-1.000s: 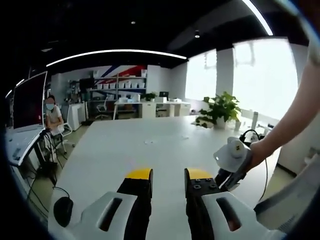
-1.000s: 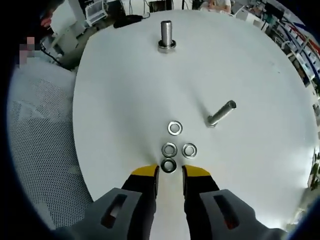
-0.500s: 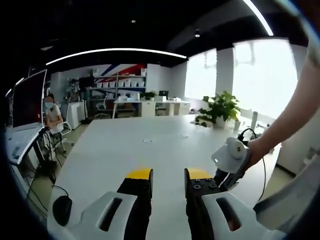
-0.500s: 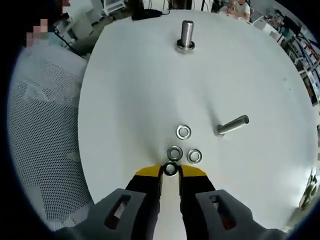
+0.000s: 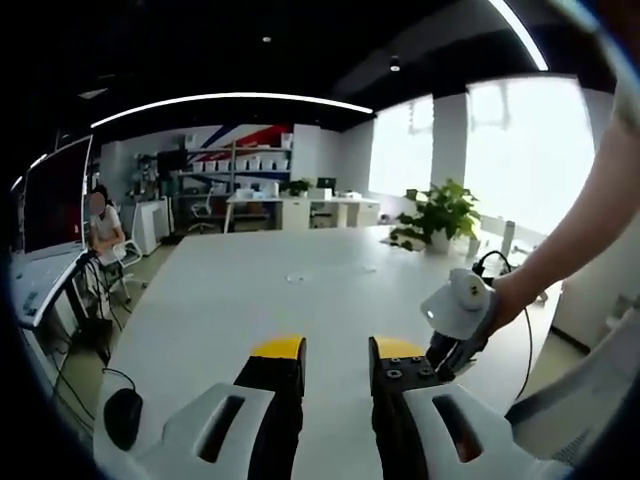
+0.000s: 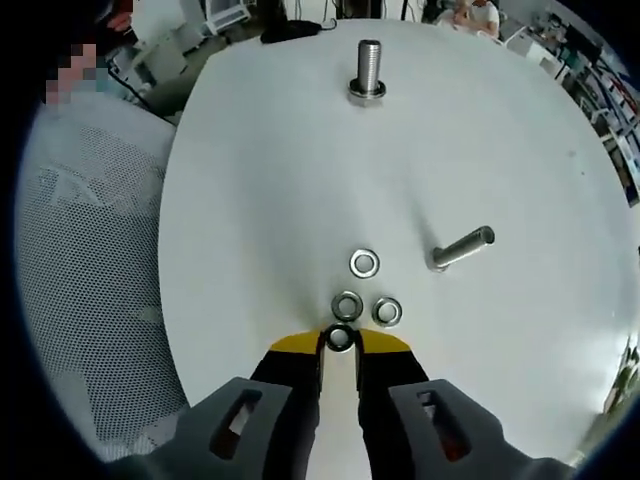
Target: Place the washer onto the threaded stud by aligning its center hole with the stud, sliding it down to the base, and recovering from edge contact or off-axis alignment until the washer reaches the visible bottom stop.
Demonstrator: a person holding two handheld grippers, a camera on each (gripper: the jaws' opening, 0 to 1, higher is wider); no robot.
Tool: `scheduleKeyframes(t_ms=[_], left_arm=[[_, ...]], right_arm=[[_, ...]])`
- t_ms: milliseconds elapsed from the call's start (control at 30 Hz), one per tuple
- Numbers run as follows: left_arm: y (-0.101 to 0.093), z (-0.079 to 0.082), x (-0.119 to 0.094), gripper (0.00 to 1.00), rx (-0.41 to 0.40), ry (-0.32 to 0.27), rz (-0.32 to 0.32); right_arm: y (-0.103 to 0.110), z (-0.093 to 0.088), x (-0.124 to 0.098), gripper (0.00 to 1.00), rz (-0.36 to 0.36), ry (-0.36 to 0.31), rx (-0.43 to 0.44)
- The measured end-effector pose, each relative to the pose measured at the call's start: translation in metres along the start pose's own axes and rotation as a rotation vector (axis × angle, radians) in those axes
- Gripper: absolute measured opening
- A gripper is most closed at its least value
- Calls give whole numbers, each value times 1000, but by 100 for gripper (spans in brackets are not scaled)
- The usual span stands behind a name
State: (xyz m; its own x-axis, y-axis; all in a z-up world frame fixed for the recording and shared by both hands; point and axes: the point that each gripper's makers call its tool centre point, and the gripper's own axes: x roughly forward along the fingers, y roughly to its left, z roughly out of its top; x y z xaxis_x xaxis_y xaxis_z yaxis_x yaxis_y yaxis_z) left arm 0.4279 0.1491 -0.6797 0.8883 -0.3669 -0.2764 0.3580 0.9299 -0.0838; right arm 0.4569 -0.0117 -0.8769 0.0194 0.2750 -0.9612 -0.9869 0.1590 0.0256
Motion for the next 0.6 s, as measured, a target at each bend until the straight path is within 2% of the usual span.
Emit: scheduleKeyframes(t_ms=[333, 467, 600], left_arm=[[0, 0, 0, 23, 3, 4, 2], [0, 0, 0, 23, 0, 4, 3], [0, -1, 0, 23, 2, 5, 0]], right_arm=[[1, 1, 1, 13, -21, 13, -16], [0, -1, -1, 12, -30, 7, 27], [-1, -4, -3, 12, -38, 11, 19]])
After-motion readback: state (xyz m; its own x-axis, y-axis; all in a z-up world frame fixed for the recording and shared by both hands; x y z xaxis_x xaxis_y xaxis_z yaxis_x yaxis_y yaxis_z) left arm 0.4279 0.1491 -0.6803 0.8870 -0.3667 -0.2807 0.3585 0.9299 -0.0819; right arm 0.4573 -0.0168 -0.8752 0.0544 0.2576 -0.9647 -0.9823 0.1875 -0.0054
